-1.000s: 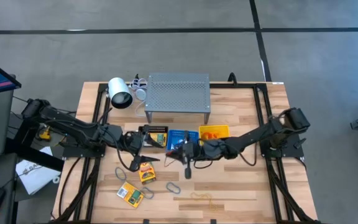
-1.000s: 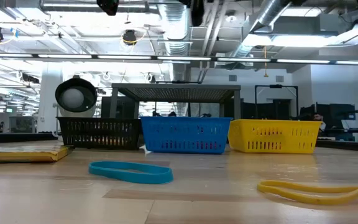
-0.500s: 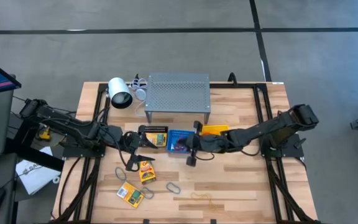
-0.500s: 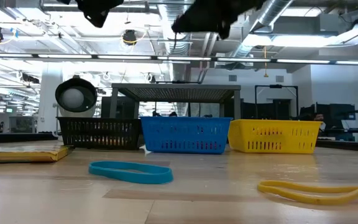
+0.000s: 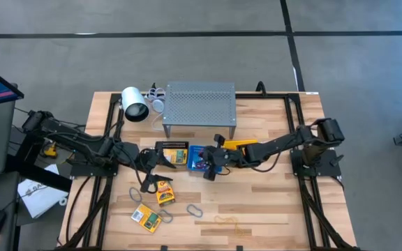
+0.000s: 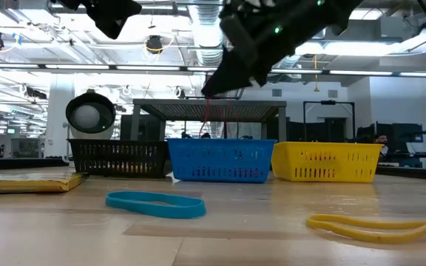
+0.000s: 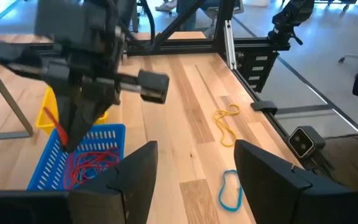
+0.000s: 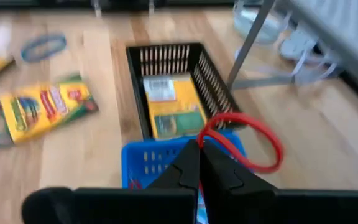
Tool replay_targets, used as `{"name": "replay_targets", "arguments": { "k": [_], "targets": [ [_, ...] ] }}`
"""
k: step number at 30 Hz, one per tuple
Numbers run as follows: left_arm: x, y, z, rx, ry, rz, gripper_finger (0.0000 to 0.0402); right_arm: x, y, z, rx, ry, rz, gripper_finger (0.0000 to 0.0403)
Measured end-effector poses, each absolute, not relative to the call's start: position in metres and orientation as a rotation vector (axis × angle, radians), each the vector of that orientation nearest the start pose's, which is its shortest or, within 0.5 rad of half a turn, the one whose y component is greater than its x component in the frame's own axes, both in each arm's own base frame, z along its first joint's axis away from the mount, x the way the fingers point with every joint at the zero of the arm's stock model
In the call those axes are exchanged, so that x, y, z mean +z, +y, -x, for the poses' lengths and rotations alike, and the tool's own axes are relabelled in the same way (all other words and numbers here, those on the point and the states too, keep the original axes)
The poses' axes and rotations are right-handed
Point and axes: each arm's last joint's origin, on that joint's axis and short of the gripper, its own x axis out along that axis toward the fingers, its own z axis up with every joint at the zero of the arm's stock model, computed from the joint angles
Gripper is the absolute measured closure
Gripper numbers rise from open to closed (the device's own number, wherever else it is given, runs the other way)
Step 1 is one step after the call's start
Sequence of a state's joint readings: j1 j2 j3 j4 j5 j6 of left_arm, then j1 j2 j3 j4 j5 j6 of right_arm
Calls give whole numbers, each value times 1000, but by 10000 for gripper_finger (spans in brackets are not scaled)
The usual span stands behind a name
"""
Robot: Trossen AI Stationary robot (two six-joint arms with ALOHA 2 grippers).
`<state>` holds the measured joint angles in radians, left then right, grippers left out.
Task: Pick & Place Office Desk Supplies
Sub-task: Put the red rubber band into the blue bin
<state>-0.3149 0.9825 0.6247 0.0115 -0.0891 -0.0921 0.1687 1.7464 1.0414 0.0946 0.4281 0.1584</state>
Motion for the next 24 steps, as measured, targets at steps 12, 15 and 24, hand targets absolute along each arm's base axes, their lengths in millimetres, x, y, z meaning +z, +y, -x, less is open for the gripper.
{"name": "replay_targets", "arguments": {
  "k": [12,15,24],
  "targets": [
    [259,-64,-204,-206,371,19,198,165,51,-368,-303,688,-7,403],
    [259,-64,-204,-206,370,20,198,162,48,-365,-313,729,-29,403],
    [259,-64,-204,-206,369,20,202,158,47,-363,-263,785,-80,398]
  ]
}}
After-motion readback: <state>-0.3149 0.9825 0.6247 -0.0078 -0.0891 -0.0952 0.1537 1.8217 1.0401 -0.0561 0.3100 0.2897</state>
